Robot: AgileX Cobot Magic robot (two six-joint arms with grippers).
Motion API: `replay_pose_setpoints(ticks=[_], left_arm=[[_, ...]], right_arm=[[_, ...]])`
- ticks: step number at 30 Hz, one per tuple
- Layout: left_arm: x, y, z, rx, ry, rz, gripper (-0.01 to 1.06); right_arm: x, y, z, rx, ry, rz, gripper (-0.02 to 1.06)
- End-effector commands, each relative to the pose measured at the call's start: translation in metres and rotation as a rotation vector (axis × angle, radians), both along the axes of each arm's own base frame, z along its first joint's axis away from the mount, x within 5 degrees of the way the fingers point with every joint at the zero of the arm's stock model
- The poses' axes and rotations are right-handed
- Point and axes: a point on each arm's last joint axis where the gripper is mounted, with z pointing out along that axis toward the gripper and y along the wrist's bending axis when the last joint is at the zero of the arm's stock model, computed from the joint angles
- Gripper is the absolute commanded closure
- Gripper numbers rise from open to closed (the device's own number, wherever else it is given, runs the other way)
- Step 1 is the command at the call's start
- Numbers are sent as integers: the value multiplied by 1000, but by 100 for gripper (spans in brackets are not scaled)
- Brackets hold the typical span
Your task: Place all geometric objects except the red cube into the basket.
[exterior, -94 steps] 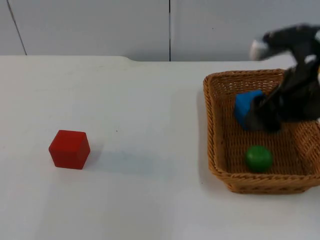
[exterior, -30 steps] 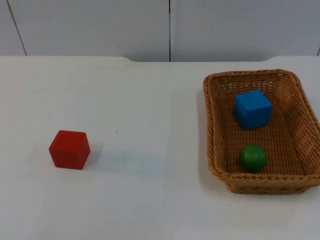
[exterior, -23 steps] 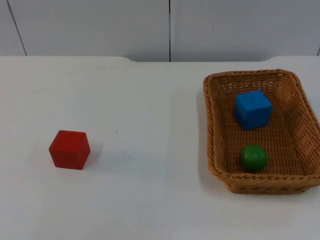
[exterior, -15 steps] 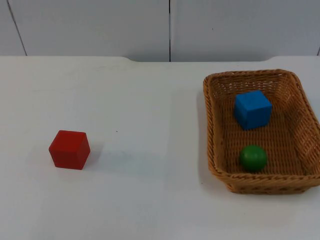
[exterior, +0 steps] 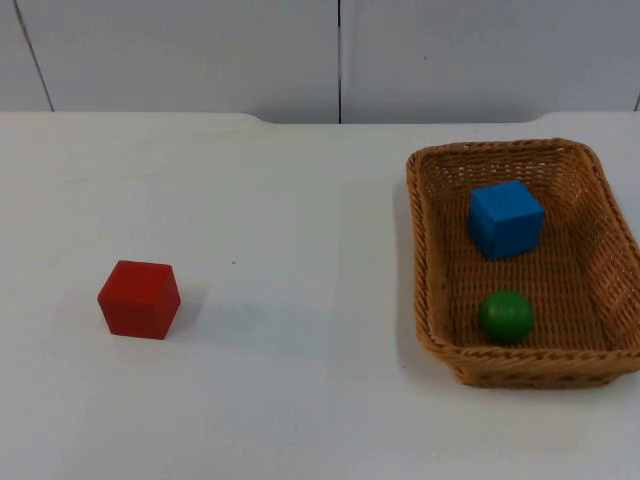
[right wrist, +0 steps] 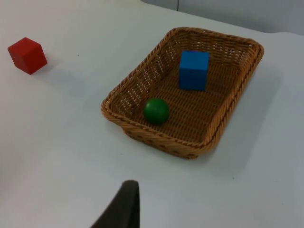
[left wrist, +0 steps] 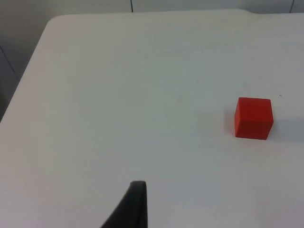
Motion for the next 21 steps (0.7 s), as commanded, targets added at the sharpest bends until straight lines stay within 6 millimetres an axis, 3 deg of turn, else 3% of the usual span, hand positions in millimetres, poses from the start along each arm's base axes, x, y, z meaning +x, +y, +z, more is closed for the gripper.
replay_pose_setpoints(ticks=[1, 15, 21], left_arm=[[0, 1, -1, 2, 1, 8, 0], [0, 1, -1, 2, 1, 8, 0], [0, 1, -1, 2, 1, 8, 0]], right_arm=[[0, 0, -1, 4, 3, -5, -1], [-1, 1, -1, 12, 7, -50, -1], [-2, 2, -1, 12, 6, -242, -1]])
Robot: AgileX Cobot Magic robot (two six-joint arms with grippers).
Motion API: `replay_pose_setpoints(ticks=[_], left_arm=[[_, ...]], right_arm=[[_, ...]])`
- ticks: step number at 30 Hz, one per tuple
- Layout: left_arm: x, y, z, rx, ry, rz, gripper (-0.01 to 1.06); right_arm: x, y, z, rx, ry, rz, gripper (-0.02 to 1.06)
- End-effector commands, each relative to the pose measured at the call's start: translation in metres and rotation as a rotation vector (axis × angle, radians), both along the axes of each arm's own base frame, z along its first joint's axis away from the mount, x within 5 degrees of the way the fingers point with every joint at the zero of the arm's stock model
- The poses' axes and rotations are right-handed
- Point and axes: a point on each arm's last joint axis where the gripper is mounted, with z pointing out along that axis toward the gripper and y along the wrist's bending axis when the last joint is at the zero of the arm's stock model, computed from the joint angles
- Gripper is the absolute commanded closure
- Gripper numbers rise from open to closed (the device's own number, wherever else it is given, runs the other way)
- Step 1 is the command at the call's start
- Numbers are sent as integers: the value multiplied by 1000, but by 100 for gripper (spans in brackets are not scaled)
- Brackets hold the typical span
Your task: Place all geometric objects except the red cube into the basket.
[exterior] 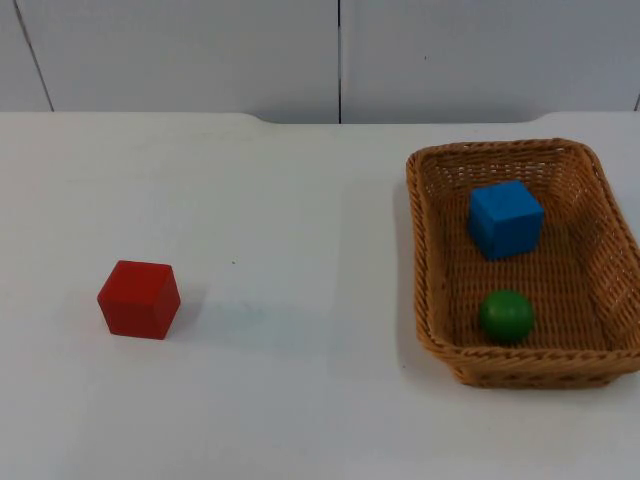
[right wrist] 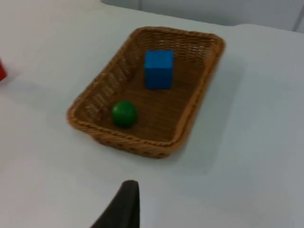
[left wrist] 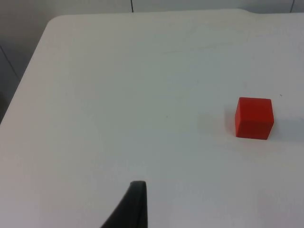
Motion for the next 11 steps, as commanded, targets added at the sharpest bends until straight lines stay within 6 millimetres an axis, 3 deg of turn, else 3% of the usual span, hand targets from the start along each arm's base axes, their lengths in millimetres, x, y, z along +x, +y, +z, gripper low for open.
replay_pose_setpoints(ticks=[1, 11], left_arm=[[0, 0, -1, 1, 1, 7, 0], [0, 0, -1, 1, 1, 7, 0]], right_arm=[[0, 1, -1, 6, 3, -71, -1], [-1, 2, -1, 6, 2, -260, -1]])
